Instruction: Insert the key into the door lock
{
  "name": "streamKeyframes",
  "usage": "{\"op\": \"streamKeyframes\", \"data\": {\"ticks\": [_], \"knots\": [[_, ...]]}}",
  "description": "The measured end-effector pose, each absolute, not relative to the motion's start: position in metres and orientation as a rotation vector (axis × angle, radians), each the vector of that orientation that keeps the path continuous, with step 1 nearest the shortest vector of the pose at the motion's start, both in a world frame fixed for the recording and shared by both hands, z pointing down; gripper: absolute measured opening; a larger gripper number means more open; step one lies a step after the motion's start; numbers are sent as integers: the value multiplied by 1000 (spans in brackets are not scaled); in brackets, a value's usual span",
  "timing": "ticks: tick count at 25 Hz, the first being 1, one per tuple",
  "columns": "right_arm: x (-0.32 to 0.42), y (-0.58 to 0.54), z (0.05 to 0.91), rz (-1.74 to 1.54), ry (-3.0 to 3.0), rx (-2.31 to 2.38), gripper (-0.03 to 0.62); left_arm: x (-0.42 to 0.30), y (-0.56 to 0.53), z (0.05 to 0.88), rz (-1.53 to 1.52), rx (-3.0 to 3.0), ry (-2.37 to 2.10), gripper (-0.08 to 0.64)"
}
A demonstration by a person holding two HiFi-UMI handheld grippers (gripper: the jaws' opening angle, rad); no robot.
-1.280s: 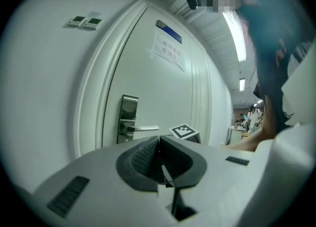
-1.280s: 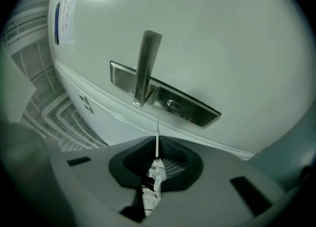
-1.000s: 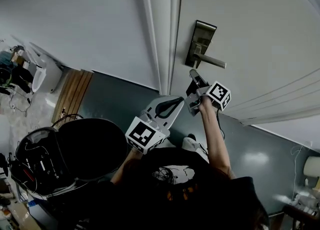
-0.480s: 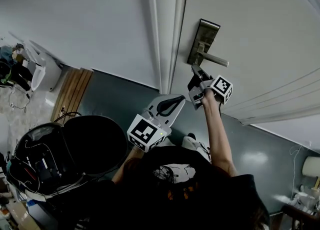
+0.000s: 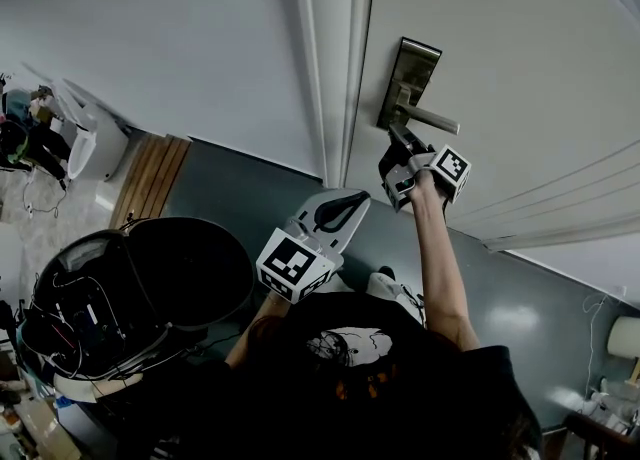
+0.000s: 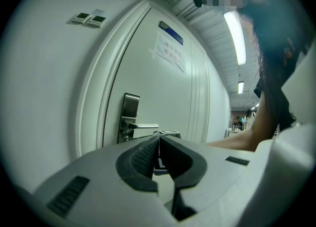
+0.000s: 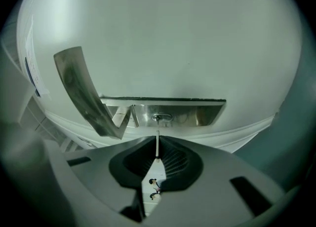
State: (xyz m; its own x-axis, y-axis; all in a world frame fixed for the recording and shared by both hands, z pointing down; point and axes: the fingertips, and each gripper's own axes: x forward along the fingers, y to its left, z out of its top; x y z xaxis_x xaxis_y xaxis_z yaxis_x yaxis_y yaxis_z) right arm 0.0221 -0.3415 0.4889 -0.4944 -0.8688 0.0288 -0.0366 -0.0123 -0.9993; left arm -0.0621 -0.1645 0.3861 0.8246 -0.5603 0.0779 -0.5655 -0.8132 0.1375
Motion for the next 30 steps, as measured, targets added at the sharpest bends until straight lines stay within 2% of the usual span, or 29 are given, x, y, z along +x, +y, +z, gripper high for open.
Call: {"op": "streamKeyframes", "data": {"ticks": [30], "knots": [[29,-362,489,-1556,1567,-878,20,-58,-175,388,87,2837,-919,8]]}}
